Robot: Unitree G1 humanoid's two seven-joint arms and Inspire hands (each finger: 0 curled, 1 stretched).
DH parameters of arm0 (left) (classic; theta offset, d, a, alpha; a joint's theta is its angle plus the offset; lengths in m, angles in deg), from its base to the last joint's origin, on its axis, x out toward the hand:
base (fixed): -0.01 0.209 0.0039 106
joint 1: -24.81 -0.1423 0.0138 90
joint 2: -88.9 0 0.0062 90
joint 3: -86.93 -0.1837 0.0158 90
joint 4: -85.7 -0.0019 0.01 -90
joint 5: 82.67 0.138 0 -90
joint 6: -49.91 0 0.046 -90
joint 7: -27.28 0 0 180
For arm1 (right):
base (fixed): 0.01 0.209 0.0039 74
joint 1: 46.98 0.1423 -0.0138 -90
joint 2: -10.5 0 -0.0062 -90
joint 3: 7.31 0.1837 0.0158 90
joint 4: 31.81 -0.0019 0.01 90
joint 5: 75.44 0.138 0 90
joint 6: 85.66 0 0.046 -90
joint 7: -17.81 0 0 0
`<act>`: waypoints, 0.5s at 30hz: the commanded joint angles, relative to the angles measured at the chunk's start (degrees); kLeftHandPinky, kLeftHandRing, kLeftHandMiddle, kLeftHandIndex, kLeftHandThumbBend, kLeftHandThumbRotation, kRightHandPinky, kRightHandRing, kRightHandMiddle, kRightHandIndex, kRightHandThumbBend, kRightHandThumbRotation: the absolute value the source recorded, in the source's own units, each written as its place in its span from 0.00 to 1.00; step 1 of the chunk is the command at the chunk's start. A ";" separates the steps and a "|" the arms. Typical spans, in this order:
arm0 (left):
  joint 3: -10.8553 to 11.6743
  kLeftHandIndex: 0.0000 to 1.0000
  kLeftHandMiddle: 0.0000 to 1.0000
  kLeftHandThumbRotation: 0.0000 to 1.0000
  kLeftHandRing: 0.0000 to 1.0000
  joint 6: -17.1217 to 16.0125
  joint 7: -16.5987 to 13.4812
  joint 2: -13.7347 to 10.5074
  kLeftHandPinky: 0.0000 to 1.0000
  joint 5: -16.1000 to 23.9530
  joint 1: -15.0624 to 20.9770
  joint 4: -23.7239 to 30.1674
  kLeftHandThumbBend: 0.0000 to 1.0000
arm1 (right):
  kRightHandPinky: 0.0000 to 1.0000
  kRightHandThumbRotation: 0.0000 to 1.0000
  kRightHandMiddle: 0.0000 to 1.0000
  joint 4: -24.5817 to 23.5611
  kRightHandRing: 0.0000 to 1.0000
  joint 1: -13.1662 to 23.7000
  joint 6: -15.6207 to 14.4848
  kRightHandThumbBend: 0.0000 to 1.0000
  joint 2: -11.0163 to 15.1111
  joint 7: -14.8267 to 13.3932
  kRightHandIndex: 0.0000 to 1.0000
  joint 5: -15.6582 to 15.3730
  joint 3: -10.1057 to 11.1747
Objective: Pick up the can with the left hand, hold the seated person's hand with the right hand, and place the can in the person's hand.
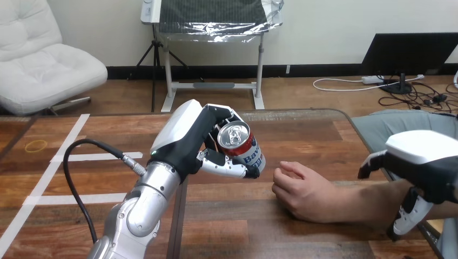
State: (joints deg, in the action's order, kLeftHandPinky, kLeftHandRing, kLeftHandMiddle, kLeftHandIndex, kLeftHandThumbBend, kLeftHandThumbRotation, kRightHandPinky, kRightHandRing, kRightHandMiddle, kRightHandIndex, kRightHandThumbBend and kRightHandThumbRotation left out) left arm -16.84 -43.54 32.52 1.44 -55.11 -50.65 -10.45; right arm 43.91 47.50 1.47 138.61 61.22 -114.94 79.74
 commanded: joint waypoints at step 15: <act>0.82 0.48 0.44 0.00 0.38 -0.63 -0.69 -0.20 0.33 -0.18 2.05 3.61 0.64 | 0.90 0.09 0.89 10.57 0.90 12.37 6.52 0.81 -0.60 -0.09 0.83 -4.76 -8.38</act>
State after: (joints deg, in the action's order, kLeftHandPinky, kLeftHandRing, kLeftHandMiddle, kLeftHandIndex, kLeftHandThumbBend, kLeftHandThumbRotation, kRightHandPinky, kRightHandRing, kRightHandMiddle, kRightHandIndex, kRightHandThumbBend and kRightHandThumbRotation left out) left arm -16.82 -43.55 32.53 1.36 -55.06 -50.87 -10.44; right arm 52.31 53.71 7.11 138.55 61.64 -118.27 72.98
